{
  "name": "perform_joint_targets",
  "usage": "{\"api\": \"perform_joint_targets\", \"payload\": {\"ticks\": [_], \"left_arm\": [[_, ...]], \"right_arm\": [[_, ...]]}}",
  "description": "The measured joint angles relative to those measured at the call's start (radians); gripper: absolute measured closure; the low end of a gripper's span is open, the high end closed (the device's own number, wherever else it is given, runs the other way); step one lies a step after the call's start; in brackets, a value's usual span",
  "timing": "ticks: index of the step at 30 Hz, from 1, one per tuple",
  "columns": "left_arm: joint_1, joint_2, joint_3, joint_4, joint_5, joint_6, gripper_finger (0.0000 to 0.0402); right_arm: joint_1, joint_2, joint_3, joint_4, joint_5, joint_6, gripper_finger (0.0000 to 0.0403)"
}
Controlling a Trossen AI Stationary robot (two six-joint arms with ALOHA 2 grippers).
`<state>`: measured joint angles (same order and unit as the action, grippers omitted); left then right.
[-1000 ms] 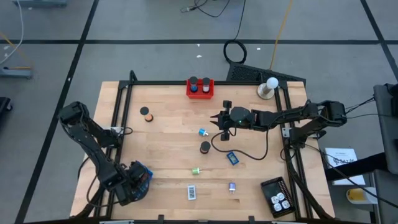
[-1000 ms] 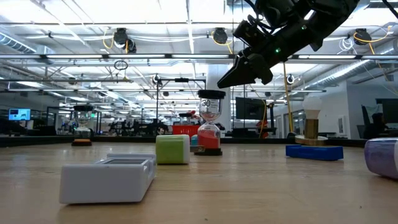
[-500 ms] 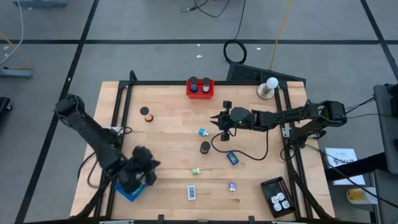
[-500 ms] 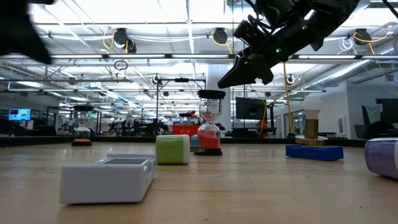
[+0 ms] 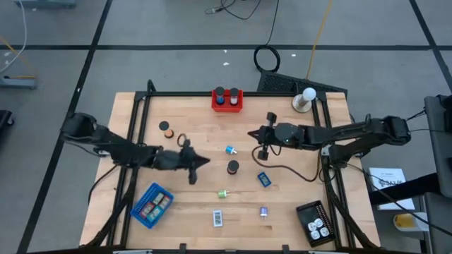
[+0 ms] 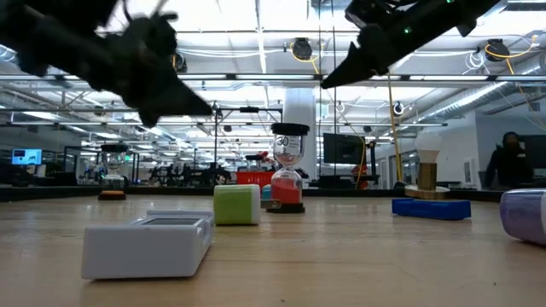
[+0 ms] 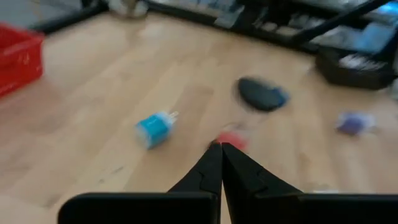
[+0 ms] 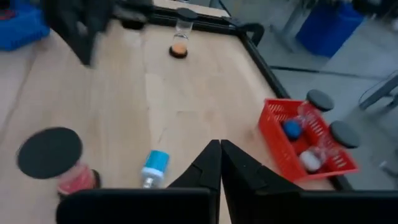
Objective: Pick & Place Office items
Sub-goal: Put the light blue charger adapter into the black bin
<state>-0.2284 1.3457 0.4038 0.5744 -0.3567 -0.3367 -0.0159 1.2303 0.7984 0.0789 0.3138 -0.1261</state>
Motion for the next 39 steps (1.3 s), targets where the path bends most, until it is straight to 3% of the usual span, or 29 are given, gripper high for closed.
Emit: {"api": "perform_joint_targets", "payload": {"ticks": [6,12,23,30,34,39], "left_arm": [[0.174,0.104,0.022,0.000,0.192,0.035,0.0397],[0.288,0.157,0.052,0.003,0.337,0.018,0.0347],[0.320,0.160,0.069,-0.021,0.309,0.028,0.0224],[0.430,0.160,0.095,-0.025,0.434,0.068,0.0168],[0.487,0.160,0.136,-0.034,0.533,0.137,0.0151],[0.527,0.160,0.216,-0.189,0.575,0.193,0.0145]], "right_arm": [[0.012,0.045,0.000,0.006,-0.002,0.091,0.0402],[0.011,0.093,0.000,0.008,-0.004,0.113,0.0402],[0.011,0.102,-0.034,-0.055,-0.004,0.108,0.0402],[-0.007,0.102,-0.156,0.109,-0.006,0.122,0.0402],[-0.037,0.102,-0.182,0.188,-0.069,0.128,0.0402],[-0.079,0.102,-0.184,0.254,-0.108,0.159,0.0402]]}}
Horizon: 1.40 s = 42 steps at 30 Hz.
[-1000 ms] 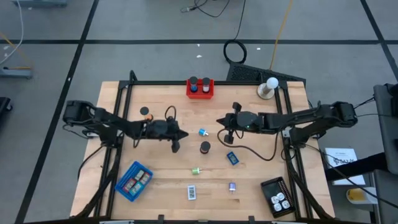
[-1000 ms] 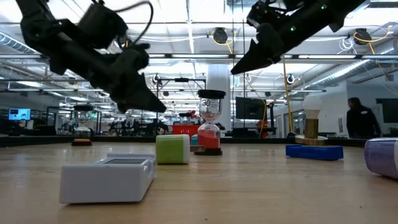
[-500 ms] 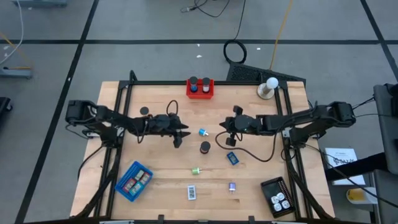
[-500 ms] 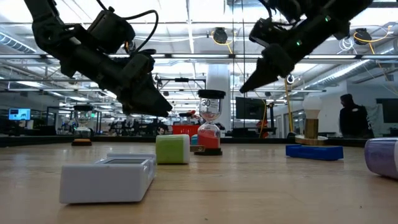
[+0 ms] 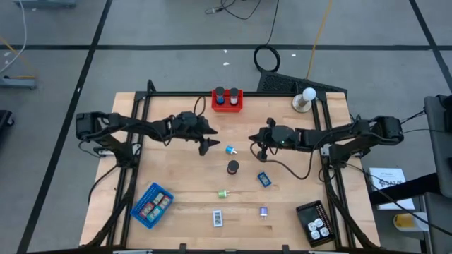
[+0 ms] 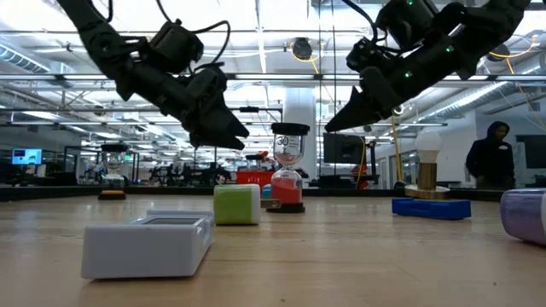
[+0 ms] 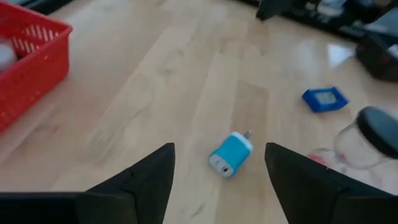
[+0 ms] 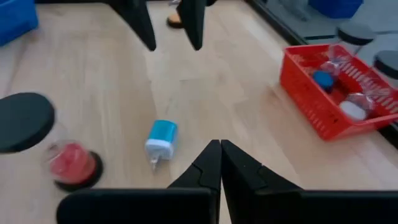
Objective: Pick & Place Office items
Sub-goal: Put the light blue charger adapter into the black bin
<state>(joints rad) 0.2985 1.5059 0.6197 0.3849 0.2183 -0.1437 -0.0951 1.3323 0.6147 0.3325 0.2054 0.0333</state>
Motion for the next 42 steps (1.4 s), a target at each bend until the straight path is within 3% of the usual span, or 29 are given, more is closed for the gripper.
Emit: {"api": "perform_joint_targets", "payload": {"ticks": [8,17,22,31,34,42], "left_arm": [[0.007,0.000,0.046,-0.067,-0.035,0.049,0.0144],[0.062,0.015,0.052,-0.057,0.030,0.018,0.0144],[0.083,0.107,0.133,-0.070,0.104,-0.017,0.0127],[0.074,0.269,0.290,-0.158,0.173,0.181,0.0102],[0.071,0.296,0.305,-0.208,0.228,0.236,0.0106],[0.033,0.310,0.298,-0.262,0.198,0.423,0.0116]], "right_arm": [[-0.023,0.000,0.000,-0.037,-0.001,-0.054,0.0401],[-0.024,0.000,0.000,-0.037,-0.001,-0.097,0.0402],[-0.025,0.000,0.000,-0.012,-0.002,-0.109,0.0402],[-0.030,0.000,-0.001,-0.015,-0.047,-0.098,0.0402],[-0.026,0.000,0.000,-0.015,-0.074,-0.089,0.0402],[-0.026,0.000,0.000,-0.021,-0.078,-0.068,0.0403]]}}
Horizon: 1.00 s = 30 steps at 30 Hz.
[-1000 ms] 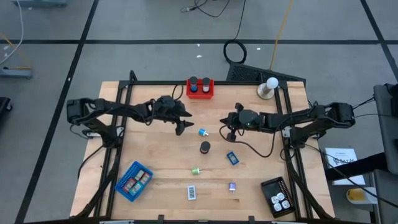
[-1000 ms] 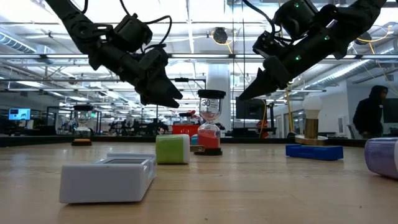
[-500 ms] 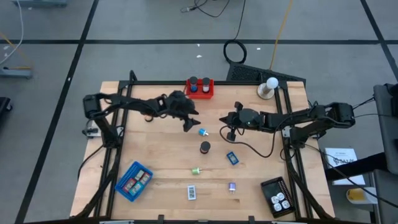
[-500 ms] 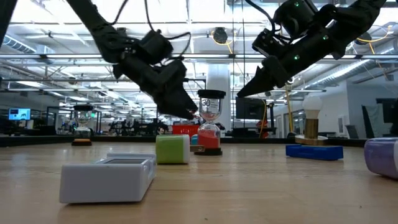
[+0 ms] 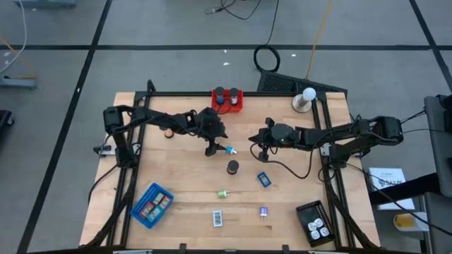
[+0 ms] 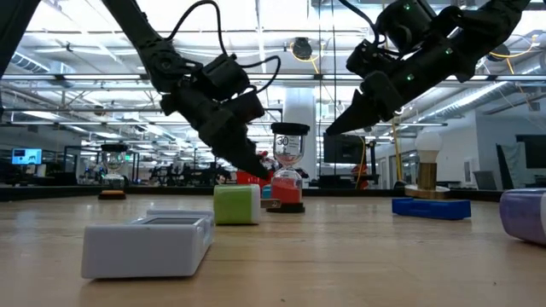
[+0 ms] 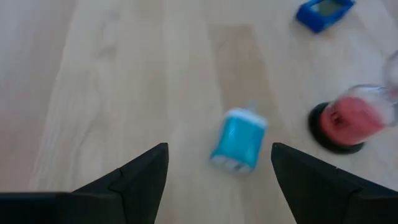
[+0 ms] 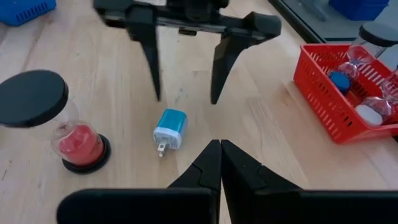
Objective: Pick & Place Office items
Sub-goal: Put the light blue charger adapter into the black bin
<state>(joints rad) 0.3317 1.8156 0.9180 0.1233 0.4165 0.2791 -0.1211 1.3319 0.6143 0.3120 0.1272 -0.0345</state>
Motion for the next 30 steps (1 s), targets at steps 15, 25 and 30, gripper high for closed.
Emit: {"api": "perform_joint_targets", "payload": {"ticks": [15,25,30], "left_arm": [[-0.068,0.086,0.000,0.090,-0.048,0.098,0.0122],[-0.084,0.129,0.000,0.127,-0.051,0.083,0.0225],[-0.069,0.129,0.000,0.151,-0.050,0.062,0.0265]], "right_arm": [[-0.002,0.000,0.000,0.013,-0.001,0.011,0.0403],[-0.003,0.000,0.000,0.013,0.001,-0.005,0.0403],[-0.003,0.000,0.000,0.010,0.001,0.048,0.0403]]}}
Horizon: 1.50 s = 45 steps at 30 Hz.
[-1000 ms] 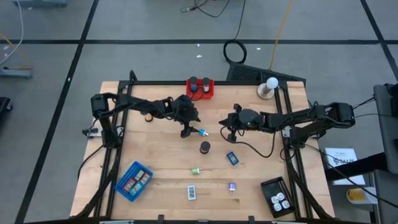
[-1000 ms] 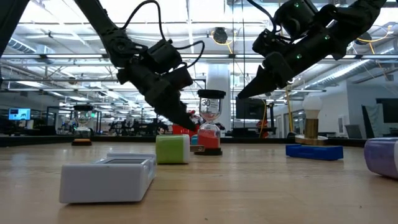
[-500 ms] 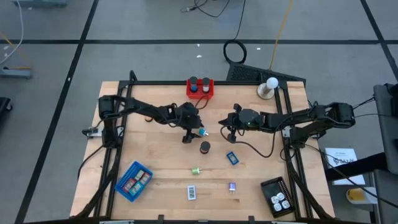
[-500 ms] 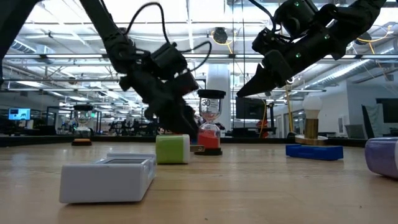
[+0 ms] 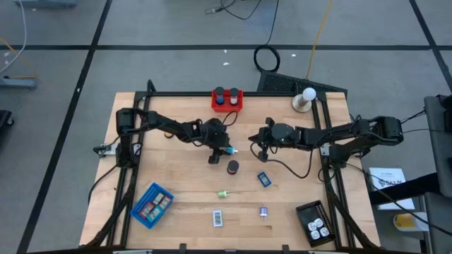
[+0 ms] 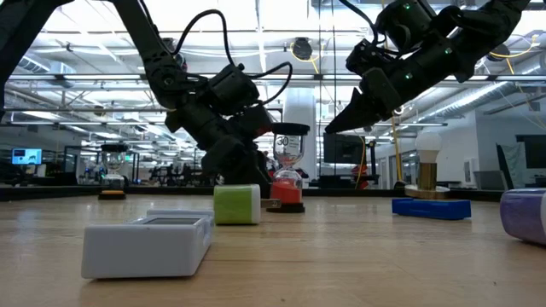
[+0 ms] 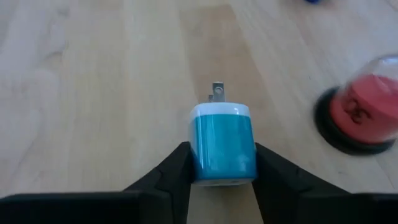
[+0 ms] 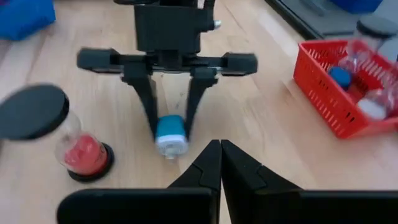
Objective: Pick & Place Office items
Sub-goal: Put the light blue charger adapter into the black bin
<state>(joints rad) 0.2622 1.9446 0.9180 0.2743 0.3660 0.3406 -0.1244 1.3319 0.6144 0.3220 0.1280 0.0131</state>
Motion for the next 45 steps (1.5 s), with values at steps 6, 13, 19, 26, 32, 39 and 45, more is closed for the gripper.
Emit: {"api": "perform_joint_targets", "payload": {"ticks": [6,13,19,26,32,39,45], "left_arm": [[0.029,-0.008,0.000,0.163,-0.004,-0.081,0.0265],[-0.005,-0.002,0.000,0.393,-0.088,-0.119,0.0265],[-0.029,0.000,0.000,0.424,-0.187,-0.122,0.0265],[-0.045,0.000,0.000,0.452,-0.211,-0.134,0.0265],[-0.051,0.000,0.000,0.463,-0.213,-0.131,0.0265],[-0.051,0.000,0.000,0.455,-0.220,-0.126,0.0265],[-0.051,0.000,0.000,0.460,-0.219,-0.126,0.0265]], "right_arm": [[-0.047,-0.001,-0.038,-0.008,-0.035,0.382,0.0391],[-0.094,0.000,-0.285,0.432,-0.130,0.816,0.0324],[-0.115,0.000,-0.352,0.641,-0.125,0.999,0.0219],[-0.115,0.038,-0.279,0.549,-0.126,1.021,0.0128],[-0.110,0.133,-0.198,0.551,-0.161,1.023,0.0123],[-0.109,0.212,-0.113,0.554,-0.209,1.023,0.0159],[-0.110,0.225,-0.103,0.547,-0.210,1.050,0.0220]]}}
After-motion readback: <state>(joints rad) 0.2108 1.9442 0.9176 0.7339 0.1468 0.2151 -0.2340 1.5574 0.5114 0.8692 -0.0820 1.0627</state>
